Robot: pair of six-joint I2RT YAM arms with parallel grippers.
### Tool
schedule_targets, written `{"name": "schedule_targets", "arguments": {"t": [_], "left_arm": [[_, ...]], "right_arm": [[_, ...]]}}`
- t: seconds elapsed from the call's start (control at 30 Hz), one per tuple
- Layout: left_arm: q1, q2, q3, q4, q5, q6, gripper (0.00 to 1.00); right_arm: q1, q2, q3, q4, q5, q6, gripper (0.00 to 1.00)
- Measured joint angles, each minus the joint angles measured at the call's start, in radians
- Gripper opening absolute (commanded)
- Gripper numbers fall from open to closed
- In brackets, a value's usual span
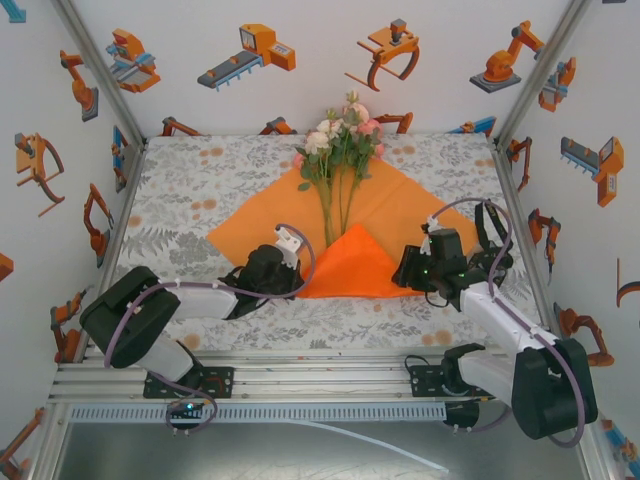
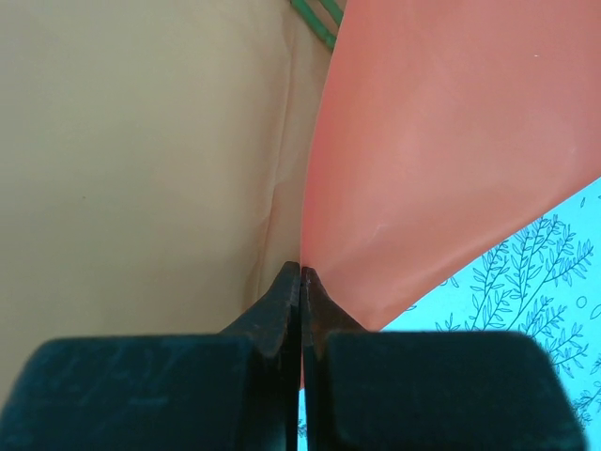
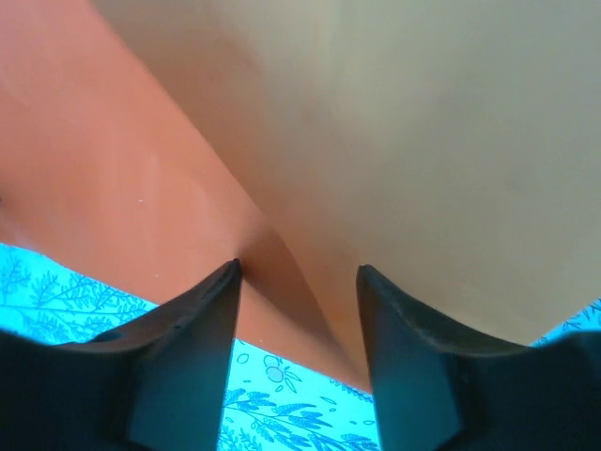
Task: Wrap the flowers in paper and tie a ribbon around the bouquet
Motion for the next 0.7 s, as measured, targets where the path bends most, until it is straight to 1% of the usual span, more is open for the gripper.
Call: {"name": "schedule_targets", "arguments": {"t": [0.07, 0.13, 0.2, 0.23, 0.27, 0.33, 0.47, 0.53, 0.6, 0.7], "left_arm": [[0.001, -0.017, 0.0, -0.022, -0.001, 0.0, 0.25], [0.001, -0.057, -0.001, -0.053, -0.005, 0.002, 0.38], [0.001, -0.108, -0.001, -0.09, -0.018, 0.002, 0.44], [0.001, -0.133, -0.001, -0.105, -0.025, 0.003, 0.46], [0.001, -0.155, -0.001, -0.117, -0.033, 0.004, 0.47], [0.001, -0.189, 0.0, -0.142, -0.048, 0.004, 0.47], [0.0, -0.19, 0.005, -0.161, -0.044, 0.003, 0.48], [0.0, -0.164, 0.011, -0.159, -0.043, 0.001, 0.48], [-0.002, -0.128, 0.014, -0.153, -0.041, -0.002, 0.48], [-0.002, -0.082, 0.014, -0.145, -0.04, -0.008, 0.48]], "right_arm": [[0.0, -0.017, 0.0, -0.024, 0.013, 0.004, 0.63], [0.0, -0.067, 0.003, -0.067, 0.031, 0.004, 0.62], [0.0, -0.136, 0.019, -0.126, 0.053, 0.003, 0.62], [0.005, -0.171, 0.035, -0.153, 0.064, 0.003, 0.61], [0.014, -0.202, 0.055, -0.177, 0.074, 0.003, 0.59], [0.076, -0.254, 0.102, -0.213, 0.095, 0.005, 0.58], [0.288, -0.292, 0.16, -0.216, 0.118, 0.033, 0.51], [0.381, -0.275, 0.159, -0.193, 0.101, 0.057, 0.51], [0.441, -0.224, 0.146, -0.132, 0.068, 0.087, 0.51], [0.477, -0.115, 0.117, -0.03, 0.031, 0.121, 0.52]]}}
